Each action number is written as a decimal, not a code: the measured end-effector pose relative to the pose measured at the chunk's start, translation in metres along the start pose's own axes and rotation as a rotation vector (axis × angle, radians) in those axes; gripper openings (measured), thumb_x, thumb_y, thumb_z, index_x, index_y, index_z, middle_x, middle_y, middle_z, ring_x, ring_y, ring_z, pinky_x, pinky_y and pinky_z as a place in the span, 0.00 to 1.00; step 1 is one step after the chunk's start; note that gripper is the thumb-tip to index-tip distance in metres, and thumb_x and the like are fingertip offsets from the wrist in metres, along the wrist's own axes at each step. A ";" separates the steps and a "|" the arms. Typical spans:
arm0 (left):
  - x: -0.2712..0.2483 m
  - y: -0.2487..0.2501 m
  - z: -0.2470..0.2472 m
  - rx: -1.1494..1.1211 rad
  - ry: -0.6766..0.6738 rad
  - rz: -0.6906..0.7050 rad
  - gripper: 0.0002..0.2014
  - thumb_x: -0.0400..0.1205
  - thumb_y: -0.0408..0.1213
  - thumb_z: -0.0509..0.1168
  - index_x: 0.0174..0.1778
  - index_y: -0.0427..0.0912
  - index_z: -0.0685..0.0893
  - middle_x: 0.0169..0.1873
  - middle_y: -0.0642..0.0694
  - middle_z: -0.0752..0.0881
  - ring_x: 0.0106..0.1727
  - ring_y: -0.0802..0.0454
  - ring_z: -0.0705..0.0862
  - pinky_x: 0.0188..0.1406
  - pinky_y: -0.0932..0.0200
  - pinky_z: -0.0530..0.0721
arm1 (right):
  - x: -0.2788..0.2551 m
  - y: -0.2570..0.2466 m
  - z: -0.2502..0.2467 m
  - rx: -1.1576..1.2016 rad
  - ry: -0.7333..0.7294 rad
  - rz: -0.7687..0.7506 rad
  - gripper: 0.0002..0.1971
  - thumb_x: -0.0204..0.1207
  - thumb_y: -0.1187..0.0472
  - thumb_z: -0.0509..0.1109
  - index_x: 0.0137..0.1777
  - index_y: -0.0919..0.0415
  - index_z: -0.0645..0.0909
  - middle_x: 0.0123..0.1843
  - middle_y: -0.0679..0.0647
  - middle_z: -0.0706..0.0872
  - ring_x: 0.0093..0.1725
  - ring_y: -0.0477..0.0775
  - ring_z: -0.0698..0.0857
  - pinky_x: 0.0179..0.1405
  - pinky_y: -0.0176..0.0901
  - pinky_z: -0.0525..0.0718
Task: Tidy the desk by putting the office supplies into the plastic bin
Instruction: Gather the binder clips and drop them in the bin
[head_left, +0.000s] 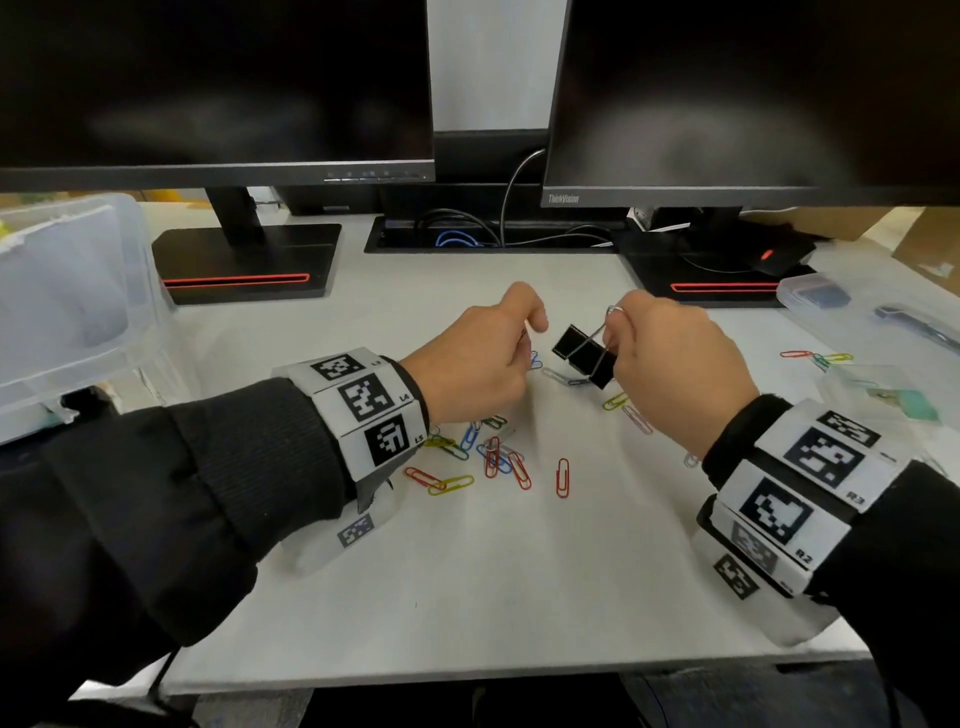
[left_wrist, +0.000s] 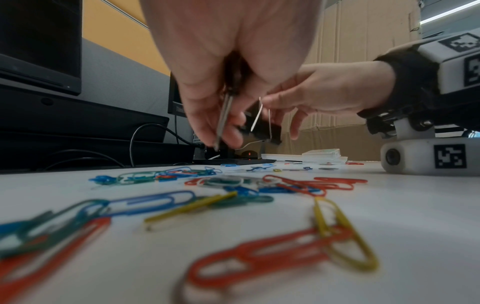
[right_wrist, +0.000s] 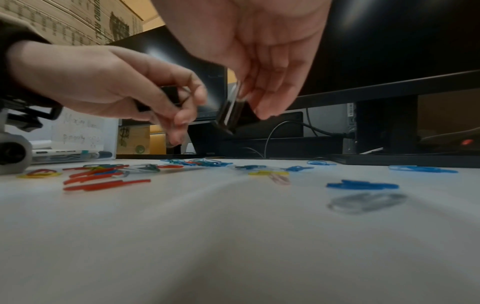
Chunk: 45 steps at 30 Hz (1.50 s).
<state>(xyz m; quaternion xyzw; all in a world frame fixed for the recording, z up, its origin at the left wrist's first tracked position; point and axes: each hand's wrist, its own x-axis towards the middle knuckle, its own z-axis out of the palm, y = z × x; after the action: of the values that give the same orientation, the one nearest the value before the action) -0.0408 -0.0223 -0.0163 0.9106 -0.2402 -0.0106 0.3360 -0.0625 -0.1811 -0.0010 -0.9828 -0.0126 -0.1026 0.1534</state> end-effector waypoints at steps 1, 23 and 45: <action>0.000 0.000 0.000 -0.003 0.006 0.005 0.15 0.82 0.26 0.52 0.64 0.41 0.69 0.41 0.45 0.82 0.36 0.58 0.80 0.34 0.74 0.78 | -0.001 -0.002 0.000 0.015 0.022 -0.011 0.08 0.82 0.63 0.54 0.54 0.63 0.75 0.44 0.57 0.77 0.44 0.61 0.76 0.40 0.48 0.70; 0.005 0.004 -0.005 -0.017 0.156 0.027 0.13 0.81 0.47 0.64 0.49 0.39 0.83 0.31 0.54 0.84 0.31 0.63 0.82 0.34 0.66 0.79 | 0.000 -0.001 0.004 0.564 0.425 -0.149 0.08 0.80 0.64 0.51 0.47 0.57 0.72 0.34 0.49 0.79 0.38 0.47 0.81 0.42 0.43 0.79; 0.004 -0.003 -0.004 -0.094 0.119 0.356 0.11 0.86 0.34 0.51 0.47 0.41 0.79 0.34 0.60 0.73 0.34 0.73 0.75 0.35 0.80 0.70 | 0.003 -0.001 0.014 0.846 0.142 -0.441 0.19 0.81 0.59 0.50 0.65 0.63 0.78 0.54 0.49 0.84 0.56 0.36 0.81 0.57 0.24 0.75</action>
<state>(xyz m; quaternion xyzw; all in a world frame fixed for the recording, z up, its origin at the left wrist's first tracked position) -0.0355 -0.0191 -0.0142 0.8360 -0.3764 0.0915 0.3886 -0.0570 -0.1762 -0.0136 -0.7987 -0.2509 -0.1855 0.5145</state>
